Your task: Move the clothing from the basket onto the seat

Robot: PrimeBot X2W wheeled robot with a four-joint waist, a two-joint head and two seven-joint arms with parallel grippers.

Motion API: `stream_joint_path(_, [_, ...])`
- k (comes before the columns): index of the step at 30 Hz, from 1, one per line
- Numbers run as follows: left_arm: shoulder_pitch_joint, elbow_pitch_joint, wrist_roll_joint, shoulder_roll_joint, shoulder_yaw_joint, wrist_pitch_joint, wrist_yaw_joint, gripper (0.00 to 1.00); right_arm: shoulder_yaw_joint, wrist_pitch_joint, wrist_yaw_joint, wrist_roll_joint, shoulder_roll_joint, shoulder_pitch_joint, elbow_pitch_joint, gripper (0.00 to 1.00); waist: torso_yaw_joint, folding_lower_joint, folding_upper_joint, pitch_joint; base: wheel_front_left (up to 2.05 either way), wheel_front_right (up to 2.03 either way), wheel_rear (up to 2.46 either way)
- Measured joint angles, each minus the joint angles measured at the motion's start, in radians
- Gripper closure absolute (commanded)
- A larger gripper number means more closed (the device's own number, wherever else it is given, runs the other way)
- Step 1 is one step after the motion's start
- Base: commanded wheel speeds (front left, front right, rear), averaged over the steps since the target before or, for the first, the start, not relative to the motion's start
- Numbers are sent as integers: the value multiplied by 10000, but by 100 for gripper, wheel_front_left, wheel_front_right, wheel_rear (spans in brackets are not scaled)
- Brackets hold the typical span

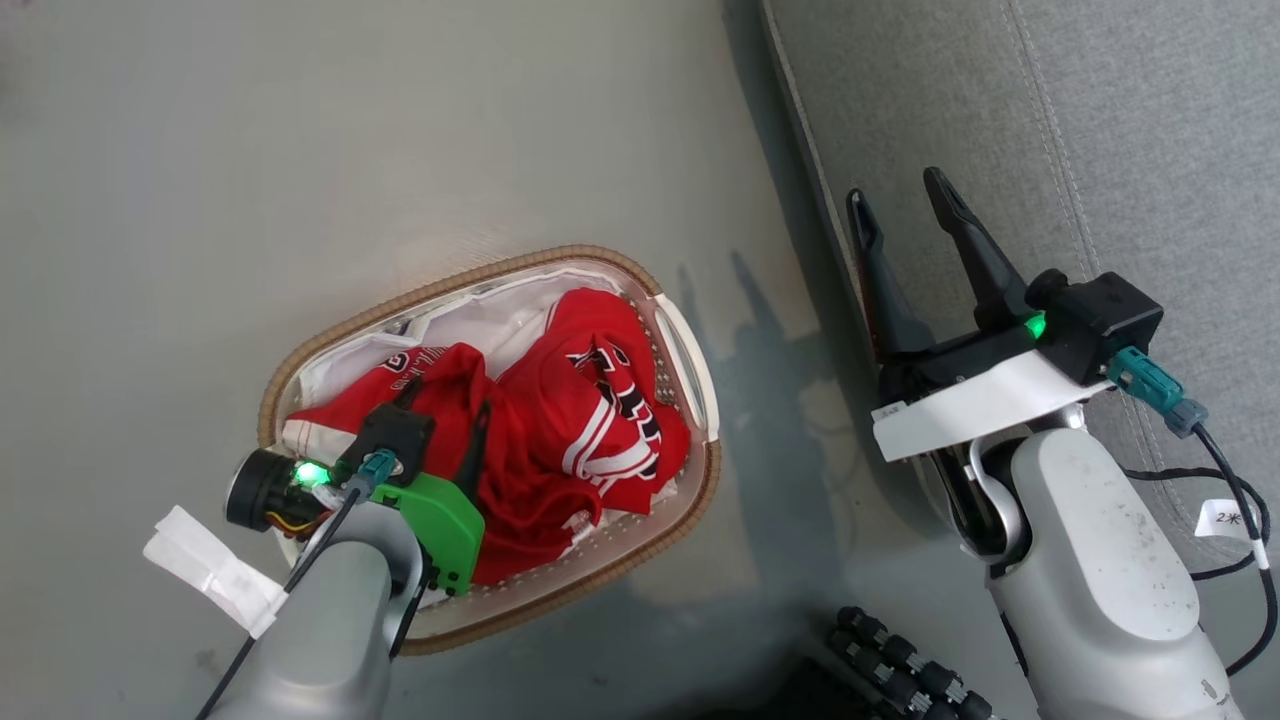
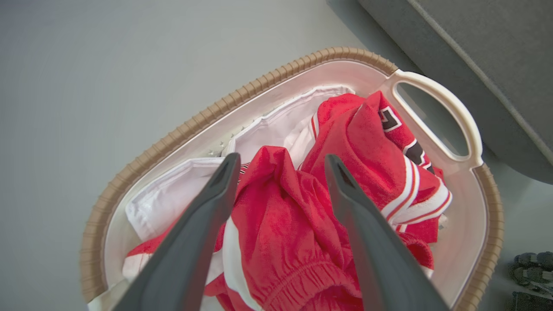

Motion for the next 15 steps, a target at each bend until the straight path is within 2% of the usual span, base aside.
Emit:
stream_joint_path(4, [-286, 920, 113, 117, -100, 0, 19, 0, 184, 0, 0, 249, 10, -56, 105, 0, -307, 0, 0, 266, 0, 0, 0])
stream_joint_path(15, [-1318, 3405, 562, 151, -546, 102, 543, 0, 593, 0, 0, 596, 10, -71, 516, 0, -1022, -1, 0, 836, 0, 0, 0])
